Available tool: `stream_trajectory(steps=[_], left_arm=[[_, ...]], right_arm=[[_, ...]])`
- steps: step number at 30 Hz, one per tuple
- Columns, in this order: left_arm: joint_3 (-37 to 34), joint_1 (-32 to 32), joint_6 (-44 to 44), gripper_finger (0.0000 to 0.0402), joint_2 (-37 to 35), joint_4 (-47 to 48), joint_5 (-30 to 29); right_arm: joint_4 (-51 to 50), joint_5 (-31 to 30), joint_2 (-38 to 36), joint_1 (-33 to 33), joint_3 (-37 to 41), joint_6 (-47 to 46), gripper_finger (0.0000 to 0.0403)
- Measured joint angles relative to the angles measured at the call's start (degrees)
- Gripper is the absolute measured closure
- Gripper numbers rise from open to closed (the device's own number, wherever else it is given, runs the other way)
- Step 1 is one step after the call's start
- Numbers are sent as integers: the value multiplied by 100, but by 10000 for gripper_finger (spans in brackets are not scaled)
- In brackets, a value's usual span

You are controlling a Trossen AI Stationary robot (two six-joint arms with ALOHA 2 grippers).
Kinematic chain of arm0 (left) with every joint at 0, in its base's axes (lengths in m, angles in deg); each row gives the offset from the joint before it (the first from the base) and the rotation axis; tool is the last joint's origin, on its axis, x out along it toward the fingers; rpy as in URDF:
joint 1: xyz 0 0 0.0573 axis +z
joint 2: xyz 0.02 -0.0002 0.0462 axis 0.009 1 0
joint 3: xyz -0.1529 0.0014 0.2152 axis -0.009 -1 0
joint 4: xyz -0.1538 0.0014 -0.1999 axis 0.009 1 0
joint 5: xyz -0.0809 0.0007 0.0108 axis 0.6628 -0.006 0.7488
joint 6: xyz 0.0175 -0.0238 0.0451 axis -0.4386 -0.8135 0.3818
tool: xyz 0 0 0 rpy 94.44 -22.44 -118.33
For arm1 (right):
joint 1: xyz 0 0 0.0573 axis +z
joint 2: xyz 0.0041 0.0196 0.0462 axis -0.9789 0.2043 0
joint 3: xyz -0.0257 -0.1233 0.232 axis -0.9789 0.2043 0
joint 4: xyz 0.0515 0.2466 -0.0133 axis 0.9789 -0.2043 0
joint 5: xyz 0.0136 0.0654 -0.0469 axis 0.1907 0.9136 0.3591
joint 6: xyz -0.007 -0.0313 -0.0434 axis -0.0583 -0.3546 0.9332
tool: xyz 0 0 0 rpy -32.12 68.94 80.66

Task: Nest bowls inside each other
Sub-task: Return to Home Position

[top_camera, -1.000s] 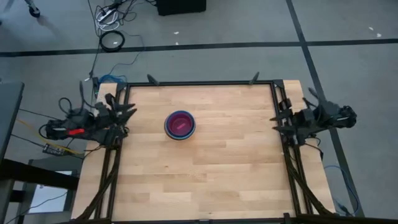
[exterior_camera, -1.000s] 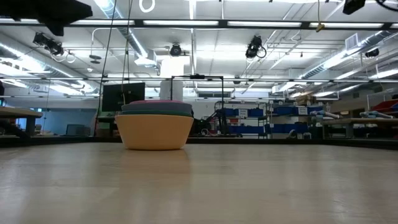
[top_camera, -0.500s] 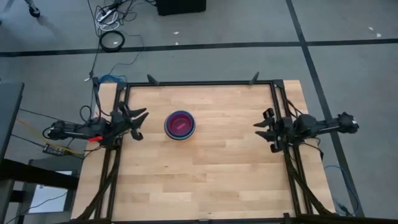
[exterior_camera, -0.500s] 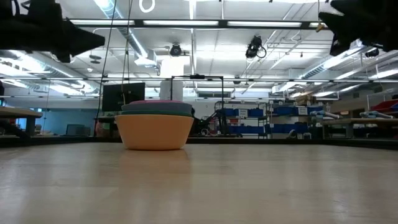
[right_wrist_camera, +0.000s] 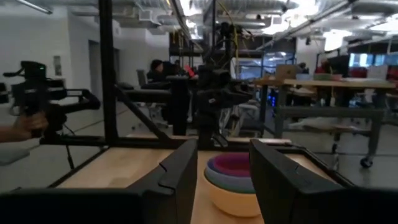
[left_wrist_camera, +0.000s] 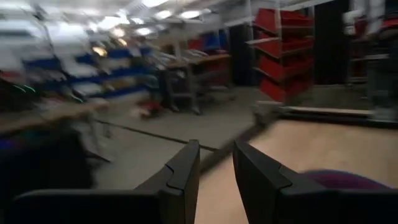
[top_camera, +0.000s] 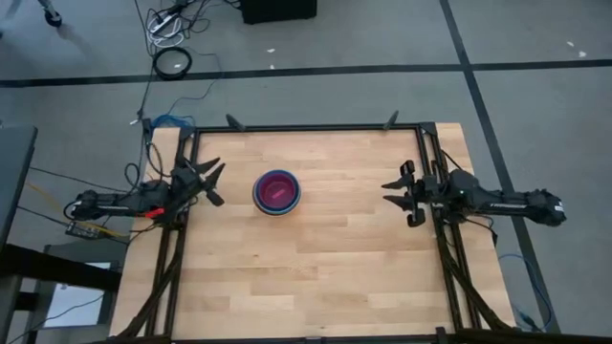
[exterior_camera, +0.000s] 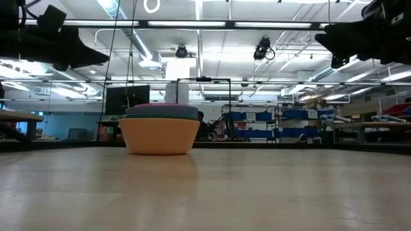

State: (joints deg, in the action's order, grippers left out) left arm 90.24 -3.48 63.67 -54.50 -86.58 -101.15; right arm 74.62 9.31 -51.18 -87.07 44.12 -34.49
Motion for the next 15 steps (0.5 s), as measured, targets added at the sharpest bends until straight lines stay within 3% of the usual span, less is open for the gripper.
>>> stream_trajectory(steps=[4, 11, 15], left_arm=[[0, 3, -1010, 296, 0, 706, 1128], [-2, 5, -1460, 296, 0, 1030, 1383], [-2, 3, -1466, 296, 0, 1234, 2130]], right_arm=[[0, 5, 130, -153, 0, -134, 269], [-70, -1, 303, -300, 0, -90, 270], [-417, -8, 386, -368, -2, -84, 268]])
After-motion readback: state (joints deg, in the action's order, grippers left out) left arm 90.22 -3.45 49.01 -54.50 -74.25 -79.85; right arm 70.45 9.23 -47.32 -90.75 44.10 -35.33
